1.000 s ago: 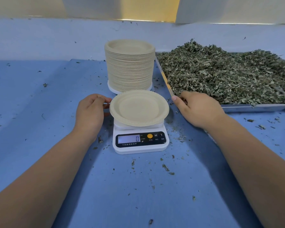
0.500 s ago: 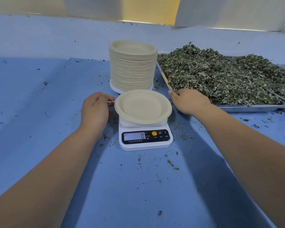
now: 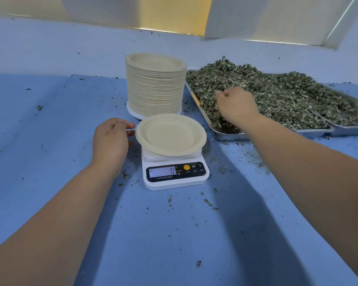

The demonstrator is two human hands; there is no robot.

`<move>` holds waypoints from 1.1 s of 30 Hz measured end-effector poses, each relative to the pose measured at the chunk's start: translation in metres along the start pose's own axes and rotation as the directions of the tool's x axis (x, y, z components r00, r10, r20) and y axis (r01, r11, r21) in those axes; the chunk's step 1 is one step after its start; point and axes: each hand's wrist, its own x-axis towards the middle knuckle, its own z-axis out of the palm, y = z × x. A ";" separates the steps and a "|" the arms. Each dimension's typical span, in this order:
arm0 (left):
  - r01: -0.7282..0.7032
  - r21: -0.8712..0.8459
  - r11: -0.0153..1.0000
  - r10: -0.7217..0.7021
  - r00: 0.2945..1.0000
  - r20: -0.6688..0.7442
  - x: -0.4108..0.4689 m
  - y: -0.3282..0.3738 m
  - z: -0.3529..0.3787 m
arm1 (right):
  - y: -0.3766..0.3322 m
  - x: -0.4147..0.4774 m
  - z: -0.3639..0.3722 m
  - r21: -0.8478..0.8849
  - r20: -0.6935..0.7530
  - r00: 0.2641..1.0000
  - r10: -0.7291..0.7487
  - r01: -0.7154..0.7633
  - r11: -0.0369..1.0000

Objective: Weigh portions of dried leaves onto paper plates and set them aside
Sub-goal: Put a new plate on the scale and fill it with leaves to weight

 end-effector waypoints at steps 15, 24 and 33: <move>0.012 -0.027 1.000 -0.012 1.000 -0.003 -0.002 0.002 -0.003 | -0.104 -0.060 0.030 0.027 0.352 0.839 -0.414 0.433 0.901; 0.011 0.008 1.000 -0.011 1.000 0.001 0.001 -0.001 -0.002 | -0.046 -0.017 0.009 -0.045 0.079 0.964 -0.255 0.259 0.965; -0.001 0.018 1.000 0.001 1.000 0.002 -0.004 0.004 -0.002 | -0.003 -0.017 0.035 -0.095 0.477 0.875 -0.084 0.146 0.985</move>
